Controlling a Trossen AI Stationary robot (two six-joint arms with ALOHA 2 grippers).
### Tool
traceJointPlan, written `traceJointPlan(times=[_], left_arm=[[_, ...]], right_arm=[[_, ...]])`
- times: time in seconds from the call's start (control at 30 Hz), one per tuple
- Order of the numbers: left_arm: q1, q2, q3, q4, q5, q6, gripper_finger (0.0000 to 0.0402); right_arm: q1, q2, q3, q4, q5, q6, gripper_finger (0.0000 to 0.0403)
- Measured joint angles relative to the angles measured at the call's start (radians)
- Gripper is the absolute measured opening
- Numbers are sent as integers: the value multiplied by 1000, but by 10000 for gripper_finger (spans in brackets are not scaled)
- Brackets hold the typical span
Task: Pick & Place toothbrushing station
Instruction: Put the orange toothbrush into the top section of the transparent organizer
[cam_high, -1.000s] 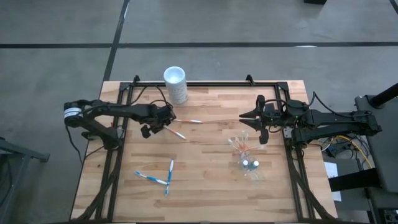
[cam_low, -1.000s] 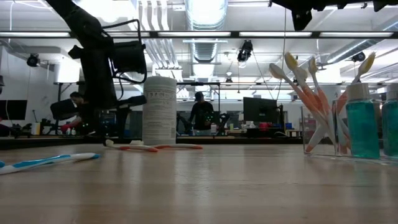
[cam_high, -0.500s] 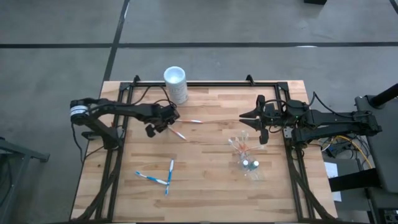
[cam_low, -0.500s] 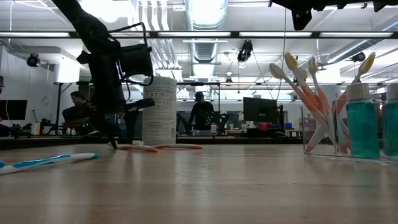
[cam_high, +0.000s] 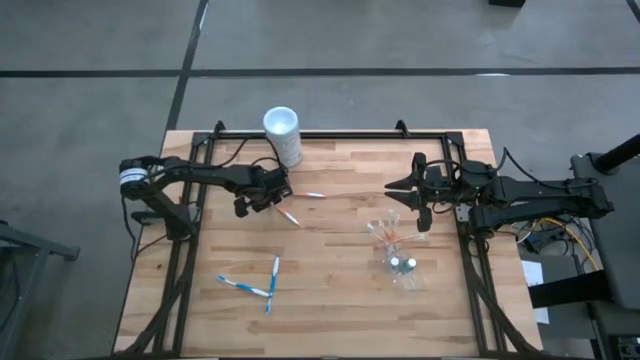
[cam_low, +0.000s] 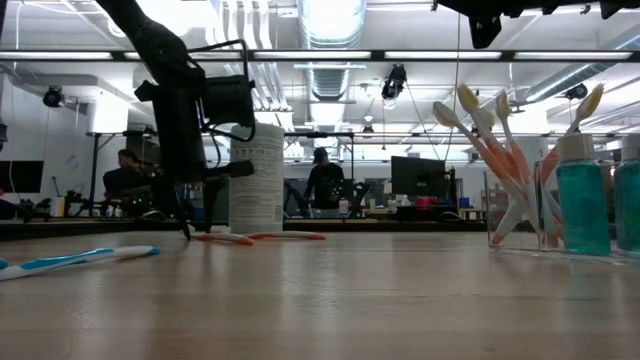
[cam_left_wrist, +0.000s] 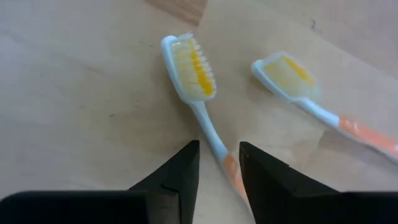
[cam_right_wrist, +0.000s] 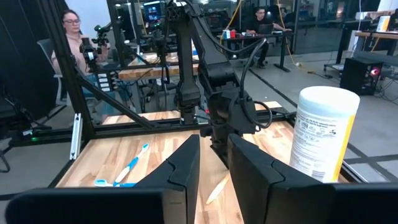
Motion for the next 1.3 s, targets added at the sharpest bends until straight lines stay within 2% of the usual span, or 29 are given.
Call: traceJointPlan(times=[0.33,0.63,0.77,1.0,1.17,1.3], left_arm=[[0,0,-2,-78,7,55,65],[0,-1,-5,-107,-19,277,19],[1,-2,-3,-106,-23,322,28],[-1,-29,31,-106,32,409,65],[-5,-39,53,-103,30,418,76],[-18,-39,56,-102,86,419,78]], right_arm=[[0,0,0,0,0,3,77],[0,0,0,0,0,3,72],[0,0,0,0,0,3,77],[0,0,0,0,0,3,82],[0,0,0,0,0,3,75],[0,0,0,-1,0,3,69]])
